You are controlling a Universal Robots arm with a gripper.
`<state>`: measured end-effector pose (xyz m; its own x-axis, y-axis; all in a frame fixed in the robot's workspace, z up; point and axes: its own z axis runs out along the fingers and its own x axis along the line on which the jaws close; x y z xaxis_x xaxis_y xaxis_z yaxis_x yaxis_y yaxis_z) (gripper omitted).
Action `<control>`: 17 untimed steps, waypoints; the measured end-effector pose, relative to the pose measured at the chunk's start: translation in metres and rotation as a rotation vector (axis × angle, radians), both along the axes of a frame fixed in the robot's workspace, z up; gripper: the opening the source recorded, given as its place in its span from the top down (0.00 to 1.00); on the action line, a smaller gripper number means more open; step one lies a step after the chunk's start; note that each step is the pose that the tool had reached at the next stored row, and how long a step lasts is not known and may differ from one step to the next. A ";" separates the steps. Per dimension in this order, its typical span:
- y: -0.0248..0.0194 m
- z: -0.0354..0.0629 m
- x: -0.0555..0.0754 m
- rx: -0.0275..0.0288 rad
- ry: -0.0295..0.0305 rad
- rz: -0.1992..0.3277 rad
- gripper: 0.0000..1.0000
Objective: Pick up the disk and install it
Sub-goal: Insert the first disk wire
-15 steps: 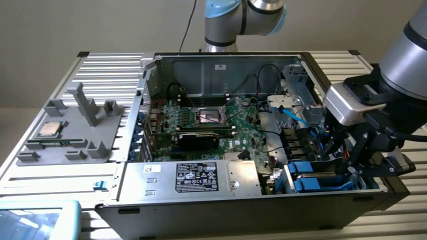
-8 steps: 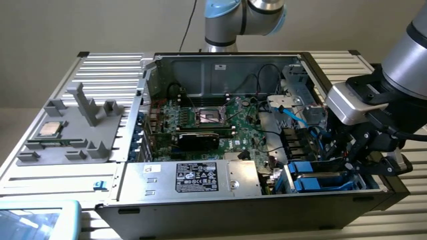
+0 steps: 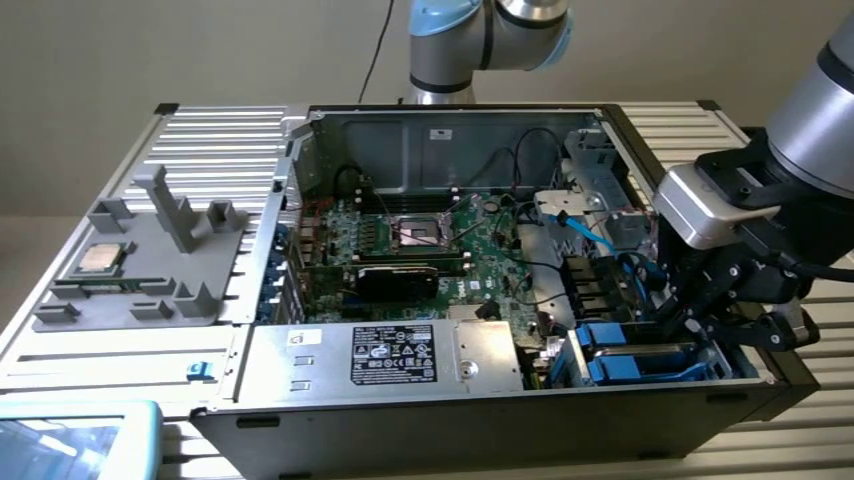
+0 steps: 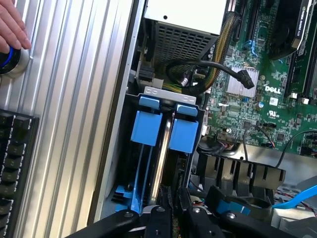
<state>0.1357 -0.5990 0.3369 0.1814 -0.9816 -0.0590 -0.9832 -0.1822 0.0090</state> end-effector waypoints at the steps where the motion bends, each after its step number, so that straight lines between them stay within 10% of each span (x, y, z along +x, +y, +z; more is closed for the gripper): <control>1: -0.0001 0.0005 0.000 -0.0002 0.0000 0.001 0.84; 9: 0.0063 0.0155 0.000 -0.0091 0.0001 0.007 0.84; 17: 0.0259 0.0173 0.000 -0.0725 0.0003 0.007 0.84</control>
<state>0.1356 -0.5731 0.3543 0.1885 -0.9820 0.0121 -0.9819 -0.1882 0.0227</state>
